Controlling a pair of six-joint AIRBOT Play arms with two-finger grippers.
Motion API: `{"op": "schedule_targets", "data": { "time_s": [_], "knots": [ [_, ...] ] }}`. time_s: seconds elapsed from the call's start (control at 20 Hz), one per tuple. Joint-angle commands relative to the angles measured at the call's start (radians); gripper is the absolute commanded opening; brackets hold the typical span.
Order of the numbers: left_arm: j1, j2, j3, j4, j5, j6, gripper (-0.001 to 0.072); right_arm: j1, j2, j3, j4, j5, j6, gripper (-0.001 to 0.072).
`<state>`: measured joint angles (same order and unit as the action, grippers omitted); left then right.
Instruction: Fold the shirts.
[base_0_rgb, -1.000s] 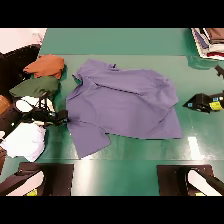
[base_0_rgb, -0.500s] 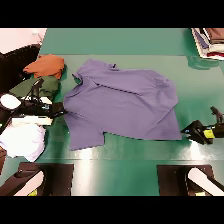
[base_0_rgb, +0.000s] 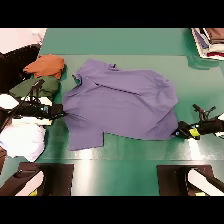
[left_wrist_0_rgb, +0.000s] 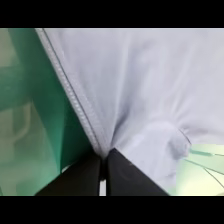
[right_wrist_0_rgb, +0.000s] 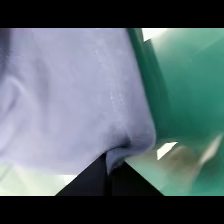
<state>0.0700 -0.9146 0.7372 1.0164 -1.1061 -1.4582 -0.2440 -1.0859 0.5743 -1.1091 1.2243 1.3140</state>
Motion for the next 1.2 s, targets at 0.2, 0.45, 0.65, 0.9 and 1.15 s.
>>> {"op": "schedule_targets", "data": {
  "time_s": [0.2,0.45,0.65,0.9,1.15],
  "knots": [
    [0.002,0.171,0.512,0.001,-0.162,0.000,0.0026,0.035,0.247,0.555,0.018,0.131,0.003,0.0013],
    [0.002,0.179,1.103,0.002,-0.151,-0.007,0.0025,0.035,0.322,1.043,0.002,0.126,0.024,0.0013],
    [0.002,0.179,1.382,0.035,-0.040,-0.036,0.0025,0.035,0.331,1.312,-0.129,0.146,0.060,0.0013],
    [0.002,0.151,1.365,0.080,-0.063,-0.080,0.0025,0.035,0.265,1.509,-0.165,0.193,0.077,0.0012],
    [0.001,0.024,1.058,0.059,-0.206,-0.080,0.0025,0.036,0.124,1.344,-0.094,0.285,0.094,0.0012]
  ]
}}
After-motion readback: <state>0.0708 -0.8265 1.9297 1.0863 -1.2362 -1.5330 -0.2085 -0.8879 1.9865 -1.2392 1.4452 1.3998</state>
